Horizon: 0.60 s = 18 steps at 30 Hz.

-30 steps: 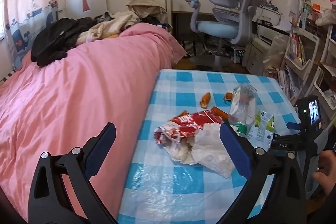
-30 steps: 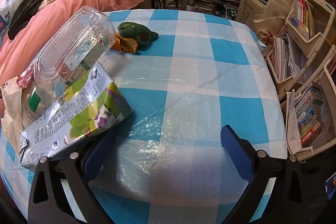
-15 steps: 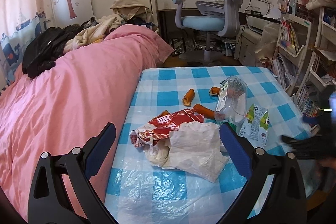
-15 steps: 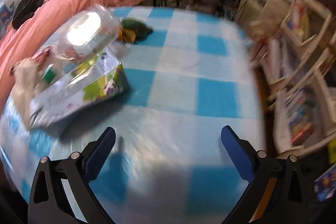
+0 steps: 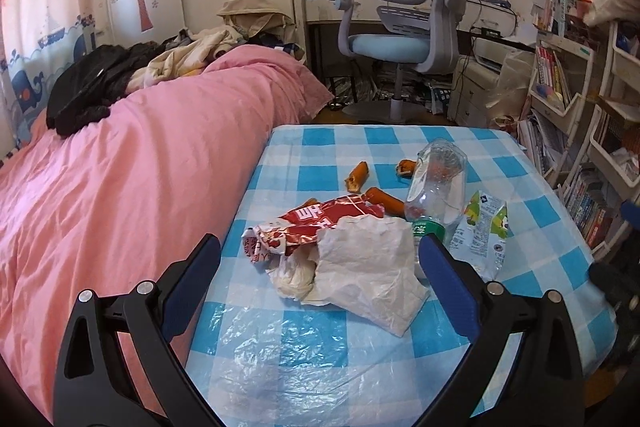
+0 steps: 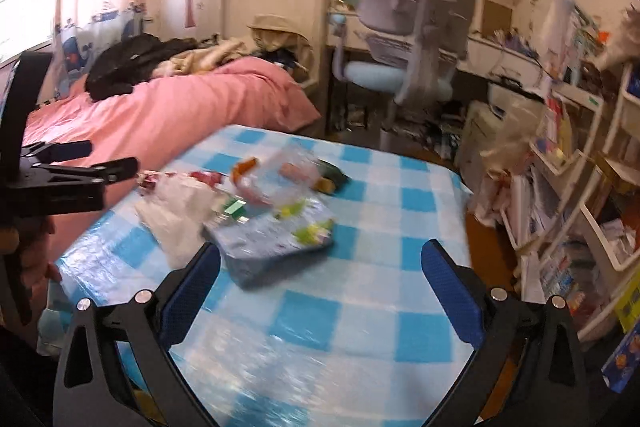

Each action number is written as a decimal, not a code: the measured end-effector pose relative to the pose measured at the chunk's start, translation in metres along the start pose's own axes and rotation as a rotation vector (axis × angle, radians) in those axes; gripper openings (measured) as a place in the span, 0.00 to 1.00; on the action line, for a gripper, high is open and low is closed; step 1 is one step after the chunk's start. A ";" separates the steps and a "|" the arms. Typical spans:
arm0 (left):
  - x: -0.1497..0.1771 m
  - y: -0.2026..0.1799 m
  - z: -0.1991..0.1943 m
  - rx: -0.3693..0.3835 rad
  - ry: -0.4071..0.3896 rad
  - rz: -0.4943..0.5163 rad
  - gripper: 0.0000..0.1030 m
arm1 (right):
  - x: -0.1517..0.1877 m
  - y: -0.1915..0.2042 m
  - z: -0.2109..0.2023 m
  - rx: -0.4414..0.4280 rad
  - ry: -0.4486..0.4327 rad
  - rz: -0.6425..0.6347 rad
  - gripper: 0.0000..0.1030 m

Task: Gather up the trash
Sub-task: 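Move the right tool toward the green-and-white juice carton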

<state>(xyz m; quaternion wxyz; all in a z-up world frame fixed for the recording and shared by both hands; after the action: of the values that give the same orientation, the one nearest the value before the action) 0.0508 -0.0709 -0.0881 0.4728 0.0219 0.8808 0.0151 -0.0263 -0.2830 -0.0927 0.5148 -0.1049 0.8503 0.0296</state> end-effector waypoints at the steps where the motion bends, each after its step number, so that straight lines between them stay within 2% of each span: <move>1: -0.002 0.004 0.000 -0.002 -0.003 -0.015 0.93 | 0.000 0.006 0.001 -0.003 -0.010 -0.005 0.94; 8: -0.005 0.013 0.000 -0.001 -0.006 -0.049 0.93 | -0.007 0.020 0.002 -0.027 -0.054 0.016 0.94; 18: -0.005 0.011 -0.001 0.004 -0.001 -0.040 0.93 | -0.005 0.014 0.005 -0.029 -0.029 0.047 0.94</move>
<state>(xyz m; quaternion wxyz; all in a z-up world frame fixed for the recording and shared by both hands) 0.0527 -0.0598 -0.0831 0.4732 0.0051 0.8809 0.0040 -0.0231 -0.2675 -0.0915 0.5248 -0.0919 0.8444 0.0555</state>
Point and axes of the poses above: each gripper's, at about its wrist camera, not at the fingertips, and z roughly the way its jaws point, y to its left, x to its underside, the point moved 4 cm from there along z, roughly the way its jaws point, and after that the axes turned 3 degrees about -y, right-handed, at the moved point
